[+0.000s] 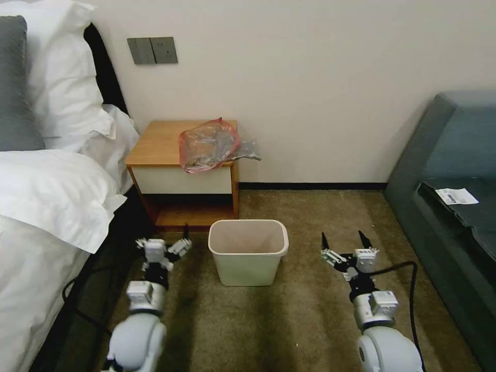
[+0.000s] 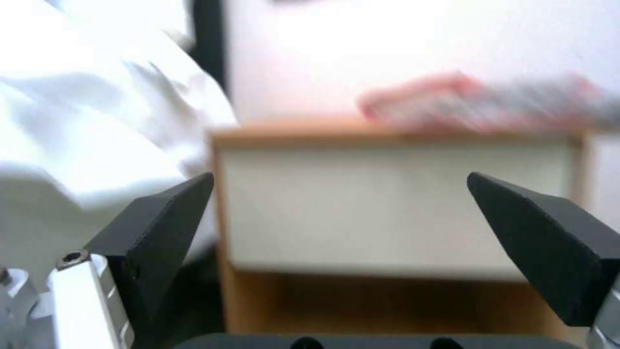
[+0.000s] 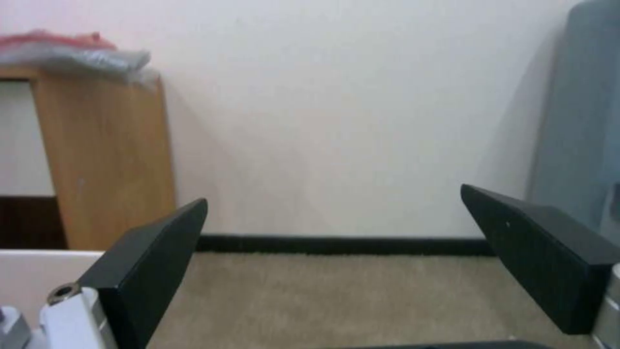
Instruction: Pick up the garbage bag from the table and place it over the trash can.
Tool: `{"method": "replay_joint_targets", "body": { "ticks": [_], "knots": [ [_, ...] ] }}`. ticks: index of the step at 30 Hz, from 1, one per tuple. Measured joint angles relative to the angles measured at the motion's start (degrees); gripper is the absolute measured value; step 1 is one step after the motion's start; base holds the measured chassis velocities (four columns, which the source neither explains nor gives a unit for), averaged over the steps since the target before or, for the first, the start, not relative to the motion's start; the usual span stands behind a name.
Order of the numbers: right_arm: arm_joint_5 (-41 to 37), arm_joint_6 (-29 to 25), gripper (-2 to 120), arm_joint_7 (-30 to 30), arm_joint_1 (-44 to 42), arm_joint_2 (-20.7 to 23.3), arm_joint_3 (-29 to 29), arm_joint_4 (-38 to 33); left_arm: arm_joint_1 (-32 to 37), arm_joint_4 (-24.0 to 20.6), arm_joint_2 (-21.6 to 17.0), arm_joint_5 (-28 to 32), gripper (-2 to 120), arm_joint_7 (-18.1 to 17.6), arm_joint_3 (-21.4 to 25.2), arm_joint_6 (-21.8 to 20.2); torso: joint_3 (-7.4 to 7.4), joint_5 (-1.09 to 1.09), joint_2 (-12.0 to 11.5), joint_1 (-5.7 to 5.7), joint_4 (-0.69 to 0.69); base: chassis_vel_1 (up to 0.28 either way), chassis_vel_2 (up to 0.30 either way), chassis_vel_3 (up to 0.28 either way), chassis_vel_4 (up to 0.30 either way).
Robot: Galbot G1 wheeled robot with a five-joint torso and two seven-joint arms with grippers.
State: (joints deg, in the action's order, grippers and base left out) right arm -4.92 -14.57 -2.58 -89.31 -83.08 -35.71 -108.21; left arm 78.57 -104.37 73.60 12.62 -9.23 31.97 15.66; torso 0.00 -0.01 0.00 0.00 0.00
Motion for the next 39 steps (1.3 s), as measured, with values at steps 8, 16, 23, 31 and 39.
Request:
{"method": "replay_joint_targets", "body": {
  "ticks": [8,16,23,31,39],
  "knots": [
    [-1.4,-2.4,100,-0.4,1.1,0.4,-0.1,-3.3,-2.9,2.9,-3.5,3.7,98,-2.8,0.2,4.6,0.0,0.03,0.0,0.0,0.01,0.0,0.0,0.0,0.0],
    [-1.1,-2.3,100,-0.2,1.8,0.5,0.5,-5.1,1.3,-3.1,-3.3,10.0,98,2.3,-2.0,0.8,0.0,0.01,0.0,0.0,0.0,0.0,0.0,0.0,0.0],
    [-11.4,-2.1,100,-3.6,5.6,3.8,5.6,-4.8,3.2,-4.2,-3.1,9.7,98,6.7,-2.2,2.2,0.0,0.02,0.0,-0.01,0.0,0.0,0.0,0.0,0.0],
    [-10.7,-0.4,100,-4.0,14.8,6.2,13.7,0.8,4.6,-6.1,-2.1,7.7,98,6.5,-1.3,2.9,0.0,0.01,0.0,-0.01,0.0,0.0,0.0,0.0,0.0],
    [3.0,0.0,100,-1.2,26.3,8.7,21.7,10.7,4.7,-6.5,-1.1,6.7,98,6.4,-1.0,3.0,0.0,0.02,0.0,-0.01,0.01,0.0,0.0,0.0,0.0]
  ]
}}
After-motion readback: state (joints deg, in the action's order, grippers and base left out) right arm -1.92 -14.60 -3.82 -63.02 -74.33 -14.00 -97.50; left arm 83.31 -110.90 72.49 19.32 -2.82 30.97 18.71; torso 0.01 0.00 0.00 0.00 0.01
